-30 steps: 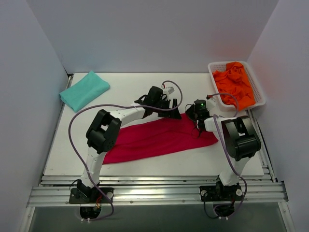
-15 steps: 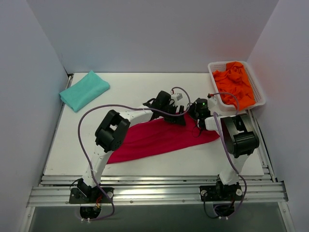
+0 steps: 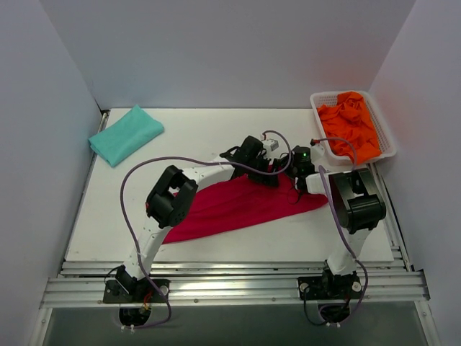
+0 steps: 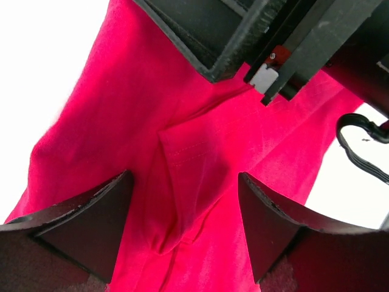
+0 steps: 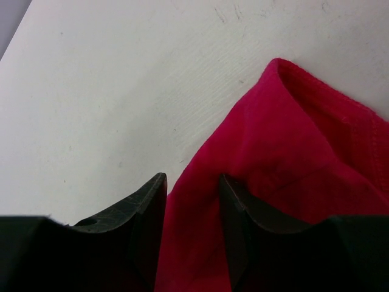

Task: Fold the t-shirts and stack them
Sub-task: Rotate the tshirt 90 degrees

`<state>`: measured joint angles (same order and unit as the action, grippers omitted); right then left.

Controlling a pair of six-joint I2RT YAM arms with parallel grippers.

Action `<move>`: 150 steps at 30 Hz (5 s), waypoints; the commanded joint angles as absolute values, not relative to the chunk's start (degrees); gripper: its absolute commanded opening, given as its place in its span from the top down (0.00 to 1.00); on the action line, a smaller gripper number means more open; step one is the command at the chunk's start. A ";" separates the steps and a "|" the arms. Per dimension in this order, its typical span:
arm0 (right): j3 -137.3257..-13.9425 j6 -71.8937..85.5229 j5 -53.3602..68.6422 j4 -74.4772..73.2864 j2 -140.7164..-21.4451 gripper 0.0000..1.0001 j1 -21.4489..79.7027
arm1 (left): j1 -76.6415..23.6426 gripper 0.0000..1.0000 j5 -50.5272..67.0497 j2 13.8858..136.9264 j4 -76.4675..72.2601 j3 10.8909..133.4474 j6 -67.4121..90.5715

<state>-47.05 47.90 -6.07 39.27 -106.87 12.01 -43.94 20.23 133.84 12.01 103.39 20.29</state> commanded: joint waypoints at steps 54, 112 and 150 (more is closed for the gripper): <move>-48.60 47.29 -2.46 35.42 -114.08 0.70 12.66 | -55.80 0.98 -11.50 117.17 17.40 87.64 14.15; -49.04 46.41 -1.85 34.81 -115.58 0.72 11.25 | -48.43 0.32 8.00 119.18 -8.44 85.17 22.15; -48.51 46.49 -1.84 35.16 -115.49 0.73 10.99 | -50.27 0.52 2.29 123.05 -5.10 88.07 21.09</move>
<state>-50.63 48.07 -0.58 44.60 -112.46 11.90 -49.65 1.04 123.57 -4.29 85.49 21.04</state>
